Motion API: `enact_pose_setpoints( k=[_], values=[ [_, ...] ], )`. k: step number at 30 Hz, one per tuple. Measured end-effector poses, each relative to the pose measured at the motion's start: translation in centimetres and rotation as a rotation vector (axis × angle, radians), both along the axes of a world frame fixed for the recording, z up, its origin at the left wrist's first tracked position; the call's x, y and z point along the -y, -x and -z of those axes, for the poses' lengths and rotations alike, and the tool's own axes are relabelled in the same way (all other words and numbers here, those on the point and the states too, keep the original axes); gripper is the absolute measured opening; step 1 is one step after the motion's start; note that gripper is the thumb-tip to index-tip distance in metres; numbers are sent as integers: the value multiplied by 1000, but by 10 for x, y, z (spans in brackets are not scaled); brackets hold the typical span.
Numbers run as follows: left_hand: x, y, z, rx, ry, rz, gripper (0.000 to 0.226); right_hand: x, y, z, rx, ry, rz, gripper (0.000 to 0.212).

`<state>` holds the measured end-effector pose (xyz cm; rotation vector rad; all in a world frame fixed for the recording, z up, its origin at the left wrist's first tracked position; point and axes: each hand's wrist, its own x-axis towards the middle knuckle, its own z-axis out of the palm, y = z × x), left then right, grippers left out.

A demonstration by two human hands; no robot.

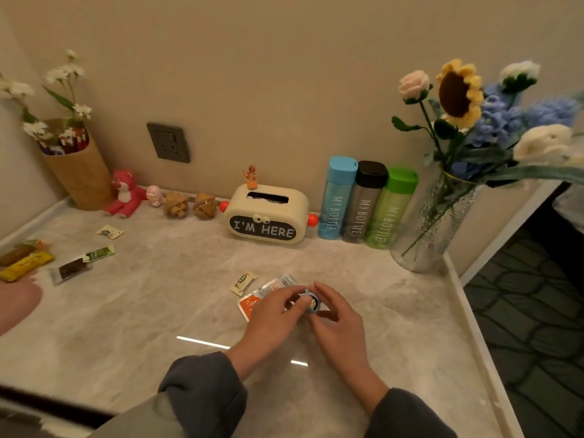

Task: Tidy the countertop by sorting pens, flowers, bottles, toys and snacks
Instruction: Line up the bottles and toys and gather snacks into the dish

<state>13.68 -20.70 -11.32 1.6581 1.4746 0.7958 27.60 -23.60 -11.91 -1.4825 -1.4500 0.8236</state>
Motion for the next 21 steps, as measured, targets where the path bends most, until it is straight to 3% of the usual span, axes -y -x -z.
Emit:
enact_pose_setpoints(
  k=[3, 8, 12, 21],
  values=[
    [-15, 2, -17, 202, 118, -14, 29, -20, 1, -20, -4, -38, -64, 52],
    [-38, 14, -54, 364, 95, -69, 21, -64, 8, -51, -132, -1, -156, 59],
    [-64, 23, -76, 481, 38, -115, 24, -104, 18, -82, -274, 71, -141, 38],
    [-143, 42, -89, 468, -110, -194, 34, -180, 41, -121, -208, 40, -143, 25]
  ],
)
